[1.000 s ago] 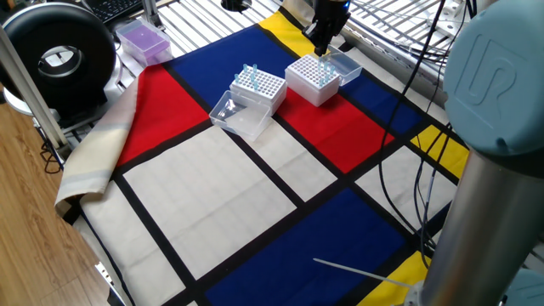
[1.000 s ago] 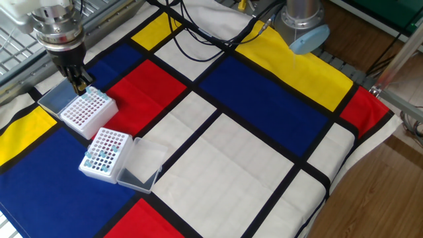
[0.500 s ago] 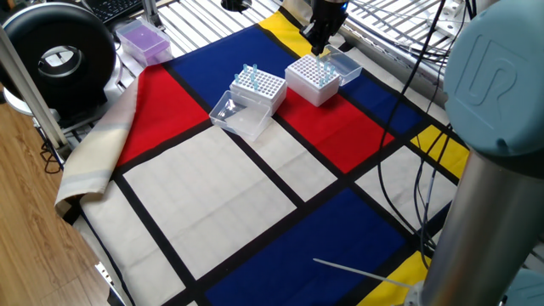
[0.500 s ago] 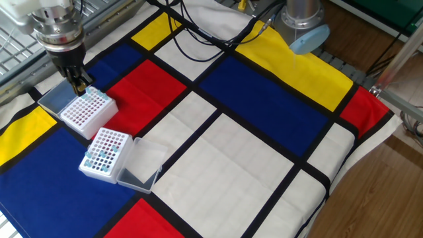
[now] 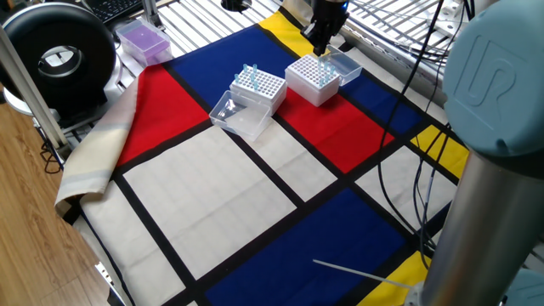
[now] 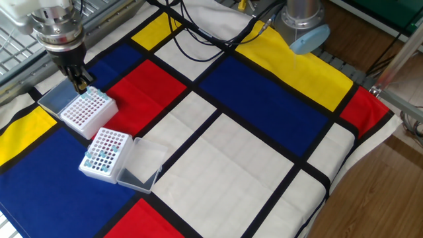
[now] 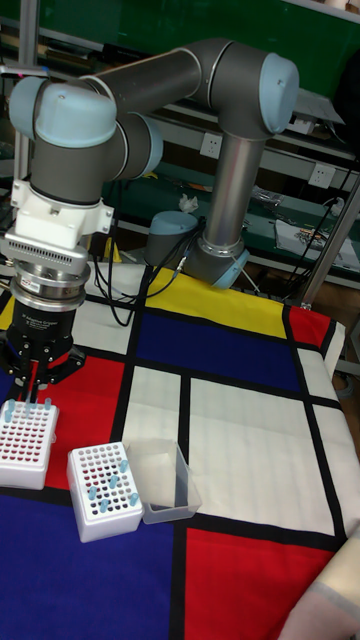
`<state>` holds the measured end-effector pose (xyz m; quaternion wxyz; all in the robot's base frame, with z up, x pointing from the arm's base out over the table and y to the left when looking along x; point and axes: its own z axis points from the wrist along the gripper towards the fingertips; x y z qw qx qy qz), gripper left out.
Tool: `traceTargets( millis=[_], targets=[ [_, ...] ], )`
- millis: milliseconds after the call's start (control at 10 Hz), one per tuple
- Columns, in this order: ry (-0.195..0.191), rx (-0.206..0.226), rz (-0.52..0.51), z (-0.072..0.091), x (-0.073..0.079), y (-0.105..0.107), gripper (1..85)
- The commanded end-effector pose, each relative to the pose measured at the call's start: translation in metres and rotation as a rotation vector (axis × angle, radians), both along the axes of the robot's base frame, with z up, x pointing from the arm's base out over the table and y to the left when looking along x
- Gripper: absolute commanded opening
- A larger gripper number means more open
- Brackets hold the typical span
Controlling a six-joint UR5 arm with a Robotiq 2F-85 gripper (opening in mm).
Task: Transfer all medium pipette tips from one holder to another
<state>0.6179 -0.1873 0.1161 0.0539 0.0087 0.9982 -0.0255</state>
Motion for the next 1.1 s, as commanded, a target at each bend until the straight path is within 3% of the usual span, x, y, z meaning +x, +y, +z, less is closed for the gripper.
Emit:
traceTargets(
  millis=[0, 1000],
  targets=[
    [-0.003, 0.008, -0.007, 0.0020, 0.0014, 0.0020, 1.7],
    [-0.013, 0.005, -0.022, 0.0018, 0.0041, 0.0080, 1.7]
  ],
)
